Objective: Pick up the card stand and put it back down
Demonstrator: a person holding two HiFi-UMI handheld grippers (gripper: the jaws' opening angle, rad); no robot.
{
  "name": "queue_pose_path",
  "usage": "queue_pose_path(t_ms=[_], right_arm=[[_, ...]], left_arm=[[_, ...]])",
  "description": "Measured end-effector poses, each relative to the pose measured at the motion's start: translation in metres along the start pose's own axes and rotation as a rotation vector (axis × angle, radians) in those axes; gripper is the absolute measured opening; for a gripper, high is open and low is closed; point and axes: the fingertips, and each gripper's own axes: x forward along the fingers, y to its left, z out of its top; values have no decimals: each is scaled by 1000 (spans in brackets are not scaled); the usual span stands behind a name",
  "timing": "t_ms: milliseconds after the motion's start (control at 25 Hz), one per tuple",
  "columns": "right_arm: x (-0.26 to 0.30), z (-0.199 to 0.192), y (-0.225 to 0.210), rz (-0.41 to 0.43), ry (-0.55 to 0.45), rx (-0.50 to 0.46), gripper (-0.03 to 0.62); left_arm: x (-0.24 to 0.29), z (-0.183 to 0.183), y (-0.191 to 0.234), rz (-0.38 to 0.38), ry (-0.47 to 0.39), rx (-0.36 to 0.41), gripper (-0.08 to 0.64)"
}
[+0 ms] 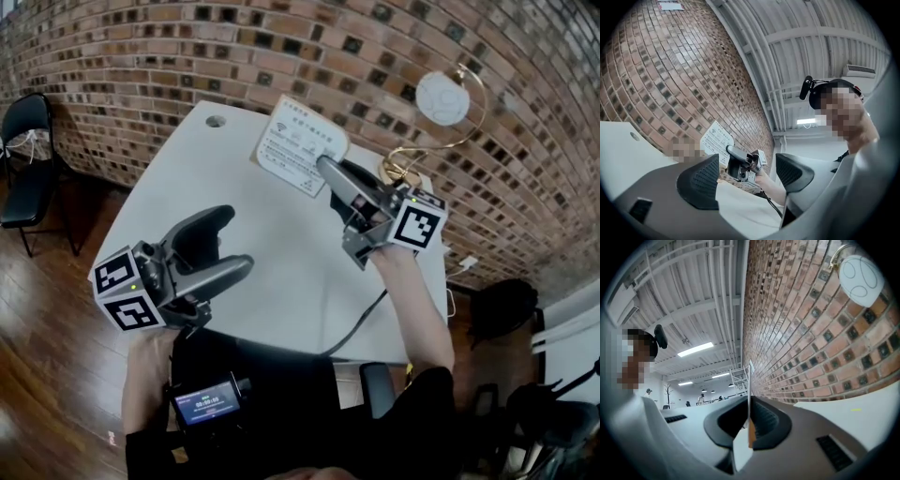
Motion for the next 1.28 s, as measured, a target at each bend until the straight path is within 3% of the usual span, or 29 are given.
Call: queue_pose_path(t_ms=[480,1280], right_arm=[[-29,15,-31,-52,-2,-61,25],[-64,43,-98,-98,-40,-80,25]], left_arm=[[48,-25,31,-52,104,-60,371],[118,-30,82,-149,228,-70,371]])
